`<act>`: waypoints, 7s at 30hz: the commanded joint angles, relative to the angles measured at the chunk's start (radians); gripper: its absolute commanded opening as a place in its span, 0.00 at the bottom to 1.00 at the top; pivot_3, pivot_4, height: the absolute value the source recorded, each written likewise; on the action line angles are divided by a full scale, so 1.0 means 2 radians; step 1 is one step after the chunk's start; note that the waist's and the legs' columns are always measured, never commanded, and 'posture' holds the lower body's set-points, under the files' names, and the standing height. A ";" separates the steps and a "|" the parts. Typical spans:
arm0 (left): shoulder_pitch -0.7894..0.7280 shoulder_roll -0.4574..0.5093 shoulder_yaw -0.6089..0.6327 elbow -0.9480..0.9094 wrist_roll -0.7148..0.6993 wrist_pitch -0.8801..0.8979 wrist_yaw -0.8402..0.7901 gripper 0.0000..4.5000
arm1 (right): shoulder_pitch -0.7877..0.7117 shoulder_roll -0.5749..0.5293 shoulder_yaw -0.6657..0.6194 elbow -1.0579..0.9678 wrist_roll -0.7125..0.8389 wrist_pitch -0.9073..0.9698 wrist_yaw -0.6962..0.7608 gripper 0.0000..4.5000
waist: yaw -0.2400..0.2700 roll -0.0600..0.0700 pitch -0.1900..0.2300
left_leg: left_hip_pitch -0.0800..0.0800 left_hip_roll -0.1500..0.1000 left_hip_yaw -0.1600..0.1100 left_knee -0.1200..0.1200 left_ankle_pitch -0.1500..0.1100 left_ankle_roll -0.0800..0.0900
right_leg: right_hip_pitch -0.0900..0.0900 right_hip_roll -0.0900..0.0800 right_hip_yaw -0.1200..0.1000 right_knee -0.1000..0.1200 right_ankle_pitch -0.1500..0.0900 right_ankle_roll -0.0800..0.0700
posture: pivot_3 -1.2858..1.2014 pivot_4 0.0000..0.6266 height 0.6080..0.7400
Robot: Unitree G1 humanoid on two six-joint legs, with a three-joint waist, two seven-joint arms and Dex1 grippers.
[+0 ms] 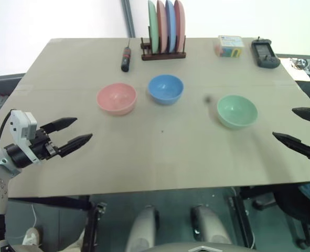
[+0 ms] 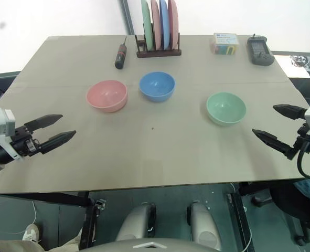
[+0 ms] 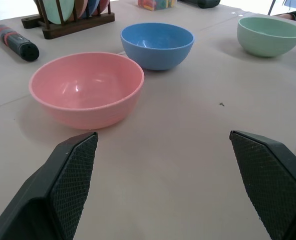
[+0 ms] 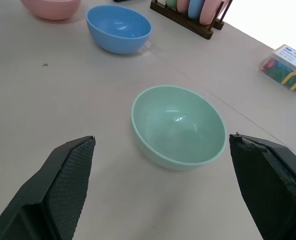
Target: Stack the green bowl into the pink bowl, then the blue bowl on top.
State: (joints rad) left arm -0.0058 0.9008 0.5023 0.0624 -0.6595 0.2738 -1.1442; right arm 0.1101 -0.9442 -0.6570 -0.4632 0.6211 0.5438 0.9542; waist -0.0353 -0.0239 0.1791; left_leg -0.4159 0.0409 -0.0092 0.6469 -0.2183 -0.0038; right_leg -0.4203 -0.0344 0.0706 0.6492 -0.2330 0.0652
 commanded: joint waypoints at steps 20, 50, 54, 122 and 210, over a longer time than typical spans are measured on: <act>-0.193 0.038 -0.239 -0.177 0.261 0.217 0.266 1.00 | -0.198 0.064 0.233 -0.008 -0.002 -0.010 -0.026 0.99 | 0.000 -0.002 0.001 | 0.001 0.000 -0.002 0.001 0.000 0.000 | 0.002 0.002 0.000 0.001 0.000 0.000 | 0.52 0.24 1.00; -0.361 0.056 -0.430 -0.218 0.306 0.250 0.000 0.02 | -0.231 0.139 0.326 0.027 -0.097 -0.076 -0.038 1.00 | -0.003 -0.003 0.002 | -0.004 -0.001 -0.002 0.002 0.000 0.000 | -0.003 0.002 0.000 0.005 0.003 0.000 | 0.52 0.24 1.00; -0.328 0.064 -0.441 -0.247 0.312 0.156 -0.023 0.02 | -0.211 0.128 0.304 0.020 -0.097 -0.073 -0.043 1.00 | 0.001 -0.003 0.002 | -0.004 -0.001 -0.002 0.003 0.000 0.000 | -0.003 0.002 0.000 0.005 0.002 0.000 | 0.52 0.24 1.00; -0.046 -0.048 -0.017 -0.145 -0.082 0.086 -0.052 1.00 | -0.446 0.330 0.529 0.185 -0.198 -0.014 -0.031 0.21 | -0.002 -0.003 0.002 | 0.000 -0.001 -0.001 0.003 0.000 0.000 | -0.001 0.001 0.000 0.005 0.002 -0.002 | 0.52 0.24 1.00; 0.070 -0.066 0.044 -0.172 -0.106 0.074 0.019 1.00 | -0.391 0.188 0.378 0.095 -0.155 -0.006 0.058 0.99 | -0.003 -0.003 0.002 | -0.001 0.000 -0.001 -0.001 0.001 -0.002 | -0.004 0.002 0.001 0.006 0.001 -0.004 | 0.52 0.24 1.00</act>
State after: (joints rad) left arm 0.1571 0.7685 0.6136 -0.2764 -0.9204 0.4366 -1.1493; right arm -0.7232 -0.5224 0.1949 -0.1792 0.2662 0.4696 1.1105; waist -0.0403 -0.0292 0.1836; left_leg -0.4170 0.0413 -0.0108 0.6442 -0.2161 -0.0069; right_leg -0.4282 -0.0312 0.0717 0.6620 -0.2317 0.0575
